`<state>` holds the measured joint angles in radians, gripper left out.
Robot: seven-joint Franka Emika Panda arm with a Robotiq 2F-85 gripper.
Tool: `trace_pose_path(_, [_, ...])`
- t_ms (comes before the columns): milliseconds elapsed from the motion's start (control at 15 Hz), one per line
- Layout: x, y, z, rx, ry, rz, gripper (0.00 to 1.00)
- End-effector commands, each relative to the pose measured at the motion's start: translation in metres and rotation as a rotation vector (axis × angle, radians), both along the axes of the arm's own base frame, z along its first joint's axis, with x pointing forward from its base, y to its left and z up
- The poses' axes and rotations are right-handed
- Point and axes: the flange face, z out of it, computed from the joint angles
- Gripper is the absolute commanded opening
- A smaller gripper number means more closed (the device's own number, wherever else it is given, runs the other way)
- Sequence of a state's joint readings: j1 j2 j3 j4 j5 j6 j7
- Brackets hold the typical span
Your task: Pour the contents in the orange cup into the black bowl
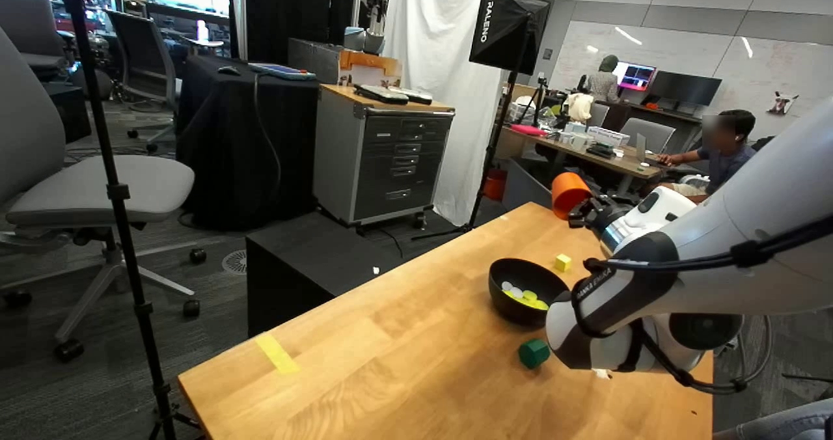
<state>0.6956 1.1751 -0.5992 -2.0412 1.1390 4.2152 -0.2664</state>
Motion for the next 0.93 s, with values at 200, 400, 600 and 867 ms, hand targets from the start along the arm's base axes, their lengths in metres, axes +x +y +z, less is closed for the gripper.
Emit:
trace_pose_path(200, [0.003,0.002,0.006,-0.019,-0.011,-0.013,0.05])
trace_pose_path(400, [0.002,0.001,0.003,0.004,0.0,-0.024,0.05])
trace_pose_path(600, [0.001,0.0,-0.003,0.051,0.01,-0.039,0.05])
trace_pose_path(867, [0.0,-0.001,-0.01,0.126,0.01,-0.062,0.05])
